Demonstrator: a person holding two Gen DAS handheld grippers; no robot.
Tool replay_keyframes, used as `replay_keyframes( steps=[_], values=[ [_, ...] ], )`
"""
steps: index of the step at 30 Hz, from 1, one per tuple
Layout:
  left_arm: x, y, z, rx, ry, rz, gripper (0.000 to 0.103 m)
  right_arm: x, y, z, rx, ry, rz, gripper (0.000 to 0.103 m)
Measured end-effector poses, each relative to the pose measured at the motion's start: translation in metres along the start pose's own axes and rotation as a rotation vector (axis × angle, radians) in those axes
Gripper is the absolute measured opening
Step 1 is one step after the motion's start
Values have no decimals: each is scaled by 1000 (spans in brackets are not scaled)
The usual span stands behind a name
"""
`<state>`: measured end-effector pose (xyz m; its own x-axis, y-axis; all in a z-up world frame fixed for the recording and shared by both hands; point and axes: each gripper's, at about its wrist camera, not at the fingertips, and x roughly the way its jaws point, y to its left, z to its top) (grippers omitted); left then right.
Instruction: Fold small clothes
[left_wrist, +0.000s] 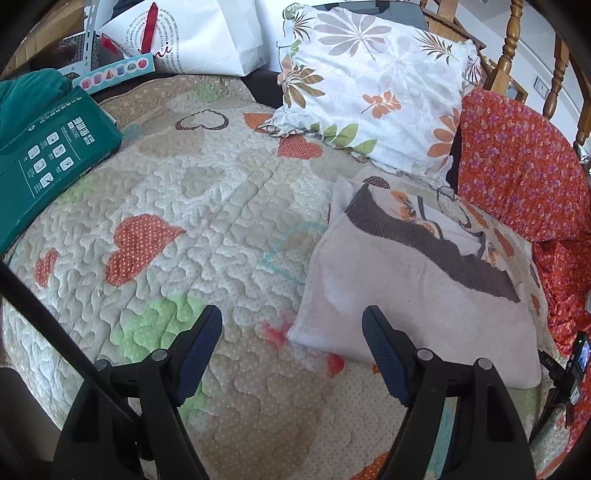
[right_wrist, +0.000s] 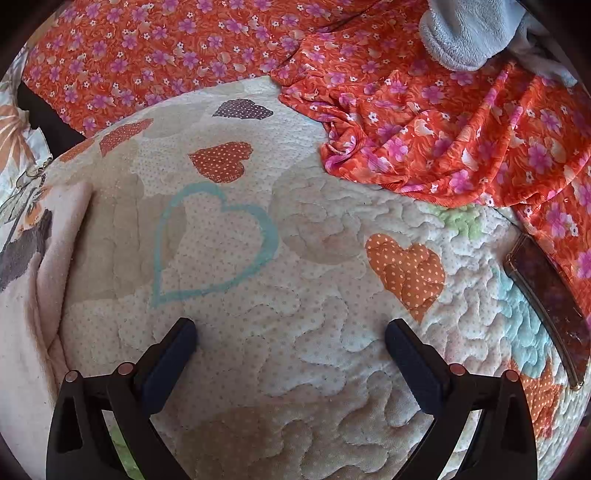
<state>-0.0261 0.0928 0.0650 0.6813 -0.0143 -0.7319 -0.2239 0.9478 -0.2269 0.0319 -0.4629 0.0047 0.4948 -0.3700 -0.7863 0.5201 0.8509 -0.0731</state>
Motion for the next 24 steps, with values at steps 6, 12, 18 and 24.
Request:
replay_keyframes(
  steps=[6, 12, 18, 24],
  values=[
    [3, -4, -6, 35, 13, 7, 77, 0, -1, 0, 1, 0, 2, 103],
    [5, -4, -4, 10, 26, -10, 77, 0, -1, 0, 0, 0, 2, 103],
    [2, -11, -5, 45, 12, -4, 77, 0, -1, 0, 1, 0, 2, 103],
    [7, -7, -3, 17, 26, -2, 77, 1, -1, 0, 0, 0, 2, 103]
  ],
)
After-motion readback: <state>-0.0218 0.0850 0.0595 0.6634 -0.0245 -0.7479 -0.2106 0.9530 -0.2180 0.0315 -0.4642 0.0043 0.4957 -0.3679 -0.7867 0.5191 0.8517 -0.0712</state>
